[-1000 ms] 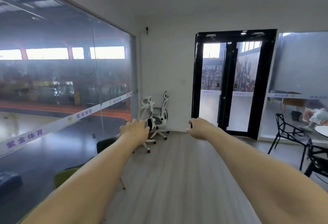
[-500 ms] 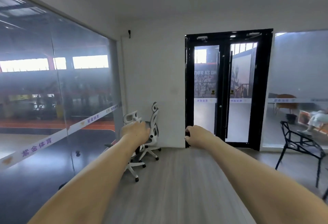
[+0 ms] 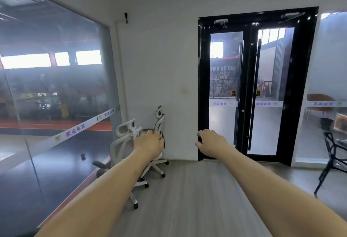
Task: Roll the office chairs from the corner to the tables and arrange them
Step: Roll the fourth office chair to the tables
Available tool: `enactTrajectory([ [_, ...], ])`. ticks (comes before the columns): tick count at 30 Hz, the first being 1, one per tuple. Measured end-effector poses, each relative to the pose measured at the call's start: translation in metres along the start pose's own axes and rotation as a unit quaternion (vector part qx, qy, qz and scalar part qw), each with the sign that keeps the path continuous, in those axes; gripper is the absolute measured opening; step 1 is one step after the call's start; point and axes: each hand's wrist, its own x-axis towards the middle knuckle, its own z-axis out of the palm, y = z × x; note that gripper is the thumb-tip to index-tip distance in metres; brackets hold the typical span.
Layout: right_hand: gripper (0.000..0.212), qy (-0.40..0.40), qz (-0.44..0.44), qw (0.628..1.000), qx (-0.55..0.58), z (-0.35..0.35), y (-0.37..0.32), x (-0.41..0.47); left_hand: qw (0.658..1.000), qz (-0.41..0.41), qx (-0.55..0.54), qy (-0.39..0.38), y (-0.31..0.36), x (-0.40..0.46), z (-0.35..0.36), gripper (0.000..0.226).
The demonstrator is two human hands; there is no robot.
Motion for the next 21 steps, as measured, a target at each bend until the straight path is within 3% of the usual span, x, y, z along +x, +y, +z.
enactTrajectory([
  [6, 0.05, -0.017, -0.019, 0.999, 0.046, 0.046, 0.02, 0.165, 0.999, -0.031, 0.003, -0.01, -0.016, 0.13, 0.062, 0.049],
  [16, 0.039, -0.054, -0.093, 0.993, 0.053, 0.161, -0.024, 0.42, 0.994, -0.101, 0.015, -0.032, -0.102, 0.33, 0.155, 0.043],
  [21, 0.04, -0.068, -0.1, 0.99, 0.078, 0.211, -0.059, 0.55, 0.989, -0.135, -0.051, -0.041, -0.173, 0.442, 0.204, 0.04],
])
